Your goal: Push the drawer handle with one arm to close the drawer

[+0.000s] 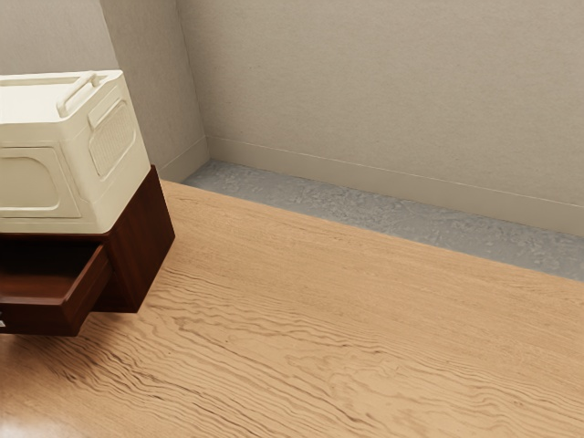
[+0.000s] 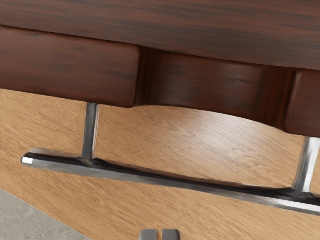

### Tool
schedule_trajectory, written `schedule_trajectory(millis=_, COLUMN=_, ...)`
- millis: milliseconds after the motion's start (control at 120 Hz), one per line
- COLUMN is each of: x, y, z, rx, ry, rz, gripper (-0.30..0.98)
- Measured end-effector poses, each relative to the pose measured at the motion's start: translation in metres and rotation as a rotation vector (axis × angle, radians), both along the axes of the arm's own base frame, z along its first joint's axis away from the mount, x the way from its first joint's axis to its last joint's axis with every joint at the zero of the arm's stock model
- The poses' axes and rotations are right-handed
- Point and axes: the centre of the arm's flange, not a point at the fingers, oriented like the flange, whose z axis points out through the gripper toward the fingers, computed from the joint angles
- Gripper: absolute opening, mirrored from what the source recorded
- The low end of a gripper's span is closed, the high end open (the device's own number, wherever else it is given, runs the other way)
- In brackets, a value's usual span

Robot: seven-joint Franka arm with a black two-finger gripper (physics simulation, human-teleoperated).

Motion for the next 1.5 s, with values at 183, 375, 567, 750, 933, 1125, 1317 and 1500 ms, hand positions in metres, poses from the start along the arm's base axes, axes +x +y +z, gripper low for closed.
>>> schedule_trajectory(millis=183, x=0.009, y=0.011, z=-0.021, rx=0.015, ry=-0.012, rz=0.009, gripper=-0.1)
schedule_trajectory(millis=375, x=0.021, y=0.014, z=-0.016, rx=0.064, ry=-0.083, rz=-0.012, gripper=-0.1)
schedule_trajectory(millis=567, x=0.033, y=0.015, z=-0.01, rx=0.105, ry=-0.148, rz=-0.036, gripper=-0.1)
schedule_trajectory(millis=750, x=0.047, y=0.016, z=-0.015, rx=0.135, ry=-0.174, rz=-0.049, gripper=-0.1)
schedule_trajectory(millis=933, x=0.067, y=0.016, z=-0.009, rx=0.17, ry=-0.211, rz=-0.069, gripper=-0.1)
schedule_trajectory(millis=1125, x=0.09, y=0.016, z=-0.002, rx=0.201, ry=-0.23, rz=-0.088, gripper=-0.1)
schedule_trajectory(millis=1317, x=0.107, y=0.013, z=-0.002, rx=0.22, ry=-0.241, rz=-0.102, gripper=-0.1)
schedule_trajectory(millis=1500, x=0.12, y=0.011, z=-0.004, rx=0.238, ry=-0.248, rz=-0.11, gripper=-0.1)
